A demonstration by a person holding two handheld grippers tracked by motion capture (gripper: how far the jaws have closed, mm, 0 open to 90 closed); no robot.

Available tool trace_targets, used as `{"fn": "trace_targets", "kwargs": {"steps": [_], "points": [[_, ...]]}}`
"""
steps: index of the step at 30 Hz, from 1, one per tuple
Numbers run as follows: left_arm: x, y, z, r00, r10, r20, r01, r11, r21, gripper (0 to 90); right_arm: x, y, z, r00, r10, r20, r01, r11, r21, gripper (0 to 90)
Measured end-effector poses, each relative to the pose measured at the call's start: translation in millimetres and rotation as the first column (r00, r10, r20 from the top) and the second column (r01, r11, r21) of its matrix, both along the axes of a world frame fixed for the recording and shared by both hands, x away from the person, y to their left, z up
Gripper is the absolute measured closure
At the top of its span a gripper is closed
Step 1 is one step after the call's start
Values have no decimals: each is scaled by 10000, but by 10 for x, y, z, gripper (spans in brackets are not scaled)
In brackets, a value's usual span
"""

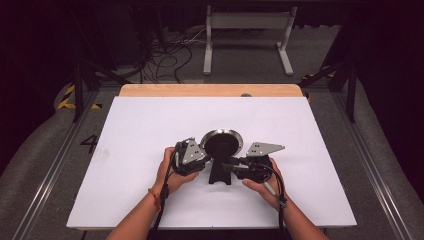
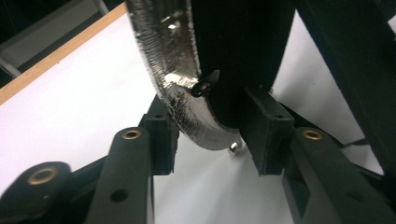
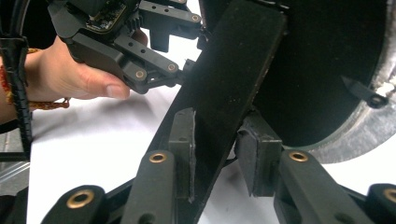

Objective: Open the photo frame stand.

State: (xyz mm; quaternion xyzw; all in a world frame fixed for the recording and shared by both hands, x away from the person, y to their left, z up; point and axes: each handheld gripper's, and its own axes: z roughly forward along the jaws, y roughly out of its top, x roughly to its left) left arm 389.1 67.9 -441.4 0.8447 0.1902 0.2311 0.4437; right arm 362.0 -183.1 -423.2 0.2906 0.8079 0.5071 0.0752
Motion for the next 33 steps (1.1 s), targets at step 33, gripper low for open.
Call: {"fn": "trace_targets", "kwargs": {"steps": [33], "points": [[133, -183, -172, 9985, 556, 17, -556, 9976, 405, 549, -58, -8, -199, 9994, 101, -341, -112, 9994, -317, 757]]}}
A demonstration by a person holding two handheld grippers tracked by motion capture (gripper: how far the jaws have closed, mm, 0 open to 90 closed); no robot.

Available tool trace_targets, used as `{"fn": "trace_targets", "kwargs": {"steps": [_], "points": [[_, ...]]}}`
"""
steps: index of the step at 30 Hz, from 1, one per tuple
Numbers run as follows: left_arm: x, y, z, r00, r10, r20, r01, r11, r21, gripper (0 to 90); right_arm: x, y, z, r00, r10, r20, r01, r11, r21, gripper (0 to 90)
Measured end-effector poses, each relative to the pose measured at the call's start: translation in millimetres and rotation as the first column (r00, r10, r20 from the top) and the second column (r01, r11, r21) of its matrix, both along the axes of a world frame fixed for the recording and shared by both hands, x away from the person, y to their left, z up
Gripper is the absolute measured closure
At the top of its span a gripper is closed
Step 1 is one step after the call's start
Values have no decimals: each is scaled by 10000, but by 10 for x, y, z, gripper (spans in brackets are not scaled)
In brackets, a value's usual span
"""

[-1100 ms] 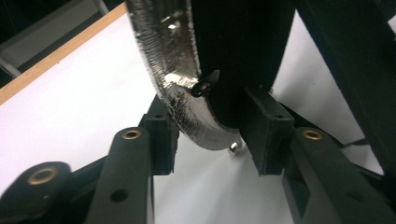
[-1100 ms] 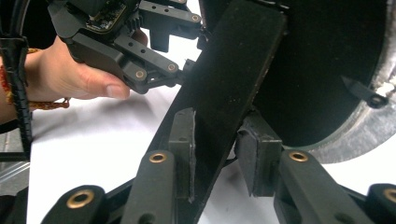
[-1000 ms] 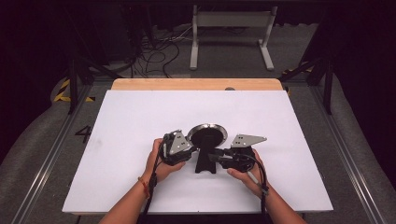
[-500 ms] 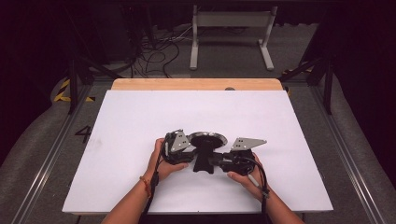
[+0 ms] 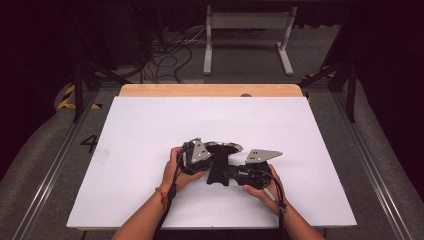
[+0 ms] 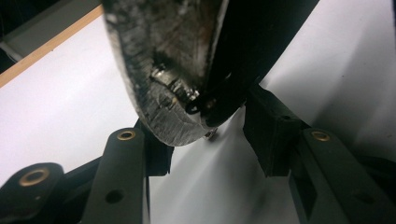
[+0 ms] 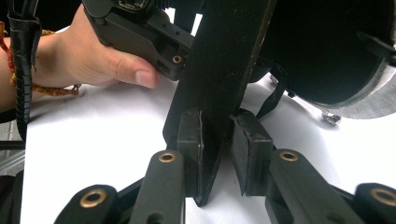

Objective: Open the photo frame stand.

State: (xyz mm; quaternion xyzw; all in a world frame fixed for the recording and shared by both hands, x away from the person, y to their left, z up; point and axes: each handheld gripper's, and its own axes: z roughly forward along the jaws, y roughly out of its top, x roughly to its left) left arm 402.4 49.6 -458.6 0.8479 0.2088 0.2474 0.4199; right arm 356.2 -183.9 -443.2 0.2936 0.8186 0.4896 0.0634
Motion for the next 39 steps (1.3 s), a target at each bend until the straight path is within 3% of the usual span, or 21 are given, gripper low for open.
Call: {"fn": "trace_targets", "kwargs": {"steps": [6, 17, 22, 25, 32, 39], "points": [[55, 28, -27, 9997, 236, 34, -236, 9996, 183, 505, -2, 10, -22, 10000, -13, -5, 13, 9999, -115, 759], [100, 53, -56, 9992, 383, -106, -383, 9992, 74, 580, -8, 19, -64, 10000, -70, 8, 70, 9985, -551, 771], [112, 165, -34, 9980, 579, -254, -577, 9983, 104, 536, -18, 26, -85, 9999, -99, 50, 103, 9968, -795, 756], [90, 272, 8, 9977, 473, -494, -472, 9989, 30, 522, -22, 10, -74, 9999, -113, 115, 123, 9962, -865, 745], [-27, 470, 140, 9984, -97, -555, 90, 9999, -119, 548, -84, -81, -4, 9992, -77, 386, 117, 9946, -1034, 727], [-193, 622, 207, 9942, -619, -880, 598, 9979, -266, 547, -175, -197, 46, 9972, -142, 736, 241, 9906, -1349, 734]]}}
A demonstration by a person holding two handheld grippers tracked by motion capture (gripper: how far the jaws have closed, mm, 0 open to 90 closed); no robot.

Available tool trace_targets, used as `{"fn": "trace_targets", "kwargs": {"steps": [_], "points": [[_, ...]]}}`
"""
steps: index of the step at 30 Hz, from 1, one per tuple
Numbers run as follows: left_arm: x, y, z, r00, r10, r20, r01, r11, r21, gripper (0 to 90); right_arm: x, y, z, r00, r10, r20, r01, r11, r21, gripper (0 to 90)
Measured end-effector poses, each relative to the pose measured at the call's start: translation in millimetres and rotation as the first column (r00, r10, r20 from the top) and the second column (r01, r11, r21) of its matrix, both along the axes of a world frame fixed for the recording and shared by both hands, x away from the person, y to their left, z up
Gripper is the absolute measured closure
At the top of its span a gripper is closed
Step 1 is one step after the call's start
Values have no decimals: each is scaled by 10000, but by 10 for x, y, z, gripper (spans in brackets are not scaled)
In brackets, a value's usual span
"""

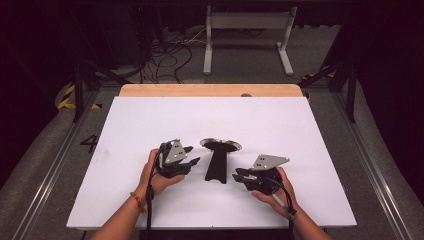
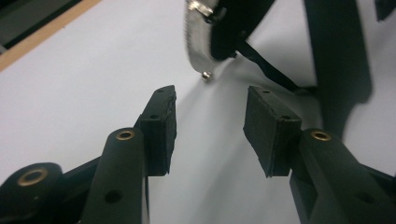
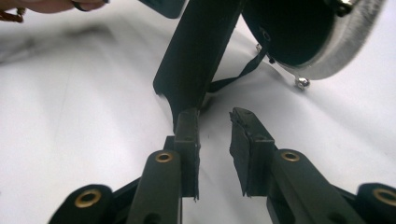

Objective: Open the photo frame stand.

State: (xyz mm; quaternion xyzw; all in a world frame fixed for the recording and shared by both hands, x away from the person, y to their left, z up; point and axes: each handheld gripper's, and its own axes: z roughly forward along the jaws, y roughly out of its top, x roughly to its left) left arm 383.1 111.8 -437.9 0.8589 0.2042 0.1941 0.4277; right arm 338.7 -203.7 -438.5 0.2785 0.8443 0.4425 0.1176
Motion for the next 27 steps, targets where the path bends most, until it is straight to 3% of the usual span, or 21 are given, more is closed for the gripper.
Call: {"fn": "trace_targets", "kwargs": {"steps": [2, 6, 8, 12, 16, 19, 23, 27], "points": [[-74, 61, 11, 10000, -85, 10, 85, 9999, -111, 559, -20, -56, 10, 9999, -111, 100, 112, 9999, -86, 732], [-189, 170, -9, 9989, -274, -369, 269, 9995, -142, 587, -21, -131, 57, 9991, -342, 264, 344, 9994, -61, 731], [-295, 217, -17, 9983, -419, -406, 427, 9989, 170, 618, -24, -168, 87, 9983, -459, 346, 458, 9989, 26, 736], [-381, 267, -33, 9969, -494, -608, 506, 9986, 176, 675, -37, -236, 117, 9970, -619, 464, 615, 9981, 81, 740], [-496, 378, -52, 9953, -671, -696, 669, 9977, -41, 722, -60, -348, 135, 9941, -864, 662, 862, 9963, 58, 733], [-526, 422, -110, 9897, -894, -1116, 852, 9955, -417, 781, -72, -405, 156, 9896, -1068, 968, 1068, 9943, 56, 738], [-582, 382, -167, 9861, -990, -1338, 1009, 9949, 73, 822, -95, -467, 163, 9832, -1291, 1289, 1306, 9914, -35, 744], [-622, 344, -173, 9863, -1002, -1312, 1037, 9944, 204, 819, -80, -484, 139, 9828, -1363, 1243, 1380, 9904, -52, 757]]}}
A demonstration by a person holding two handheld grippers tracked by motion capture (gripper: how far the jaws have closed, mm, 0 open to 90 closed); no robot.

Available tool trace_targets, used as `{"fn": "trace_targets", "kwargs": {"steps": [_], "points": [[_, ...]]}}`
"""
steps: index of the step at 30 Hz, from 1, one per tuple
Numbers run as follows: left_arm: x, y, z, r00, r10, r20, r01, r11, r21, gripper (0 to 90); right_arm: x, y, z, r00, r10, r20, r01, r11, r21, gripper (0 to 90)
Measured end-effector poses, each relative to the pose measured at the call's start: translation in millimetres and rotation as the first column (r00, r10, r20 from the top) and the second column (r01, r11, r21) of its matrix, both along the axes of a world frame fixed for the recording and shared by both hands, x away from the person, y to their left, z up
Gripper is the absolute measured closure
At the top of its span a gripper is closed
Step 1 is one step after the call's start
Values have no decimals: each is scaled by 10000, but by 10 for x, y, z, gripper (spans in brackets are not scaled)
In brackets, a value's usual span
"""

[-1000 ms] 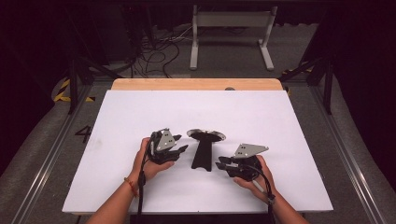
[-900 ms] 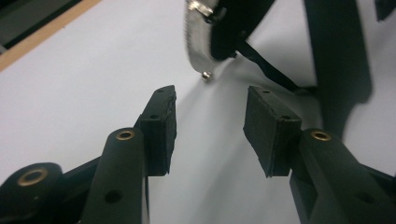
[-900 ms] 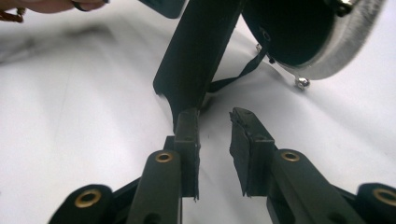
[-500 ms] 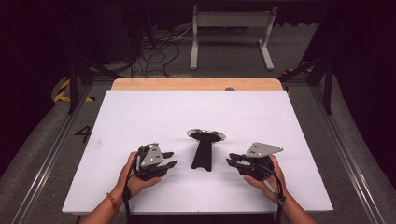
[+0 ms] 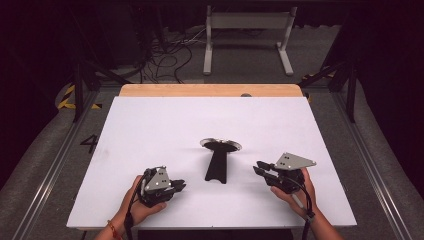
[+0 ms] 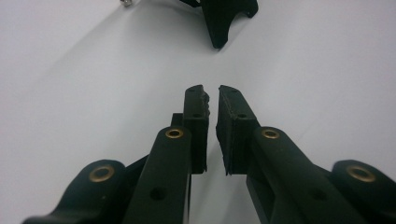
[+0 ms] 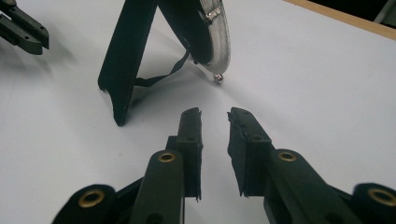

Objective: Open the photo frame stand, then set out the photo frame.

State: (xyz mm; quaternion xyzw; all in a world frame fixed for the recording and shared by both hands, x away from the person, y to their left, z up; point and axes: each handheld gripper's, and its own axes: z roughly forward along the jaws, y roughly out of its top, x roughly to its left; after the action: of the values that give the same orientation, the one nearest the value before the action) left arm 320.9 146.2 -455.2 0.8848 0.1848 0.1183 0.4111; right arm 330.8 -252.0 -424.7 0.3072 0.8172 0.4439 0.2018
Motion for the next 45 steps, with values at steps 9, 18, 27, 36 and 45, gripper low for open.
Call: {"fn": "trace_targets", "kwargs": {"steps": [9, 18, 27, 36, 45], "points": [[-36, -40, -4, 9999, 101, 111, -100, 9999, -27, 810, 41, 30, -14, 10000, -31, 64, 30, 10000, 95, 797], [62, -90, 57, 9999, 162, 13, -162, 9988, -470, 802, 84, 37, 3, 9995, -295, 123, 291, 9991, 320, 857], [286, -325, 162, 10000, 67, -62, -72, 9971, -757, 650, 203, 87, 178, 9931, -900, 745, 894, 9959, 120, 762], [400, -609, 90, 9982, -502, -316, 488, 9980, -413, 614, 385, 337, 189, 9946, -709, 754, 714, 9974, -41, 735], [429, -651, 59, 9976, -483, -487, 469, 9985, -296, 591, 393, 298, 158, 9955, -765, 560, 735, 9958, 539, 733]]}}
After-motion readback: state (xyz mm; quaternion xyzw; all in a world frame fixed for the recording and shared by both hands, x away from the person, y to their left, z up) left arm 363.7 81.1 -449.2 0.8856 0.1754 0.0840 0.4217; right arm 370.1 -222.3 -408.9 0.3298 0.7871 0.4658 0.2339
